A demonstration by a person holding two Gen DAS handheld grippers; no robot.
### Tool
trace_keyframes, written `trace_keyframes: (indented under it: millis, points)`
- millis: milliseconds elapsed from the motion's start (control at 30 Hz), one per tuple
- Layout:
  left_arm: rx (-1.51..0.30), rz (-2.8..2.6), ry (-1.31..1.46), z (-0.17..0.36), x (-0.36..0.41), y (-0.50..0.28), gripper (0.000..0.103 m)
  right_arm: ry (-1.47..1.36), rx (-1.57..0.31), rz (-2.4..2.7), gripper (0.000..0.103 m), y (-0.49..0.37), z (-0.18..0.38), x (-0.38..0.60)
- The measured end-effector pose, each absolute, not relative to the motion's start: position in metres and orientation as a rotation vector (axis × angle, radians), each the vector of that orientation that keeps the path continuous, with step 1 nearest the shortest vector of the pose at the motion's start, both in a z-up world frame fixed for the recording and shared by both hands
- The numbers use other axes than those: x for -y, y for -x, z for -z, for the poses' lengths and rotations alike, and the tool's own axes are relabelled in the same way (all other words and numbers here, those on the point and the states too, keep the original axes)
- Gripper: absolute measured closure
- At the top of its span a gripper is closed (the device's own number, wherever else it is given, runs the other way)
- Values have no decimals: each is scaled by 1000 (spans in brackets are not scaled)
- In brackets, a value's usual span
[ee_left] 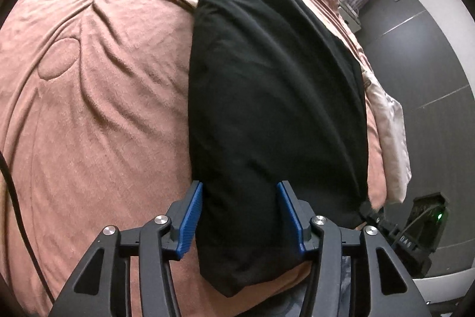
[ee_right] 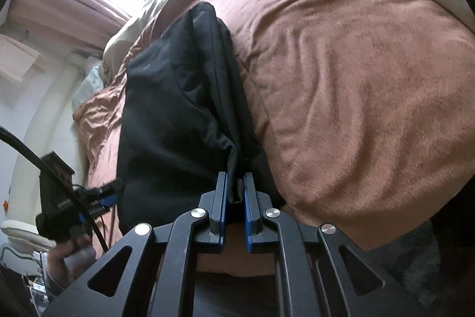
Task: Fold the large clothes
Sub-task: 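Position both open grippers at the end of the folded black bundle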
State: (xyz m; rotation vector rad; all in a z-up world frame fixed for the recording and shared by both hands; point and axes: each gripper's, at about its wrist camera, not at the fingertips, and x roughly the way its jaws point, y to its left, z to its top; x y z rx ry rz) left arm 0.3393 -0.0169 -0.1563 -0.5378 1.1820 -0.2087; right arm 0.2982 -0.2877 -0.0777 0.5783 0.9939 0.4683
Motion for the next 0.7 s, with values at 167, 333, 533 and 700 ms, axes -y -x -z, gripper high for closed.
trace_keyframes:
  millis: [167, 333, 533, 700]
  points:
    - [-1159, 198, 578, 155, 3, -351, 50, -592, -998, -490, 97, -293, 72, 296]
    - [-1159, 210, 579, 158, -2, -365, 50, -580, -978, -535, 93, -299, 53, 304]
    - [-1146, 211, 606, 158, -13, -381, 48, -503, -903, -550, 29, -312, 21, 310]
    - [-1128, 209, 629, 158, -22, -402, 45, -499, -881, -562, 22, -344, 7, 311]
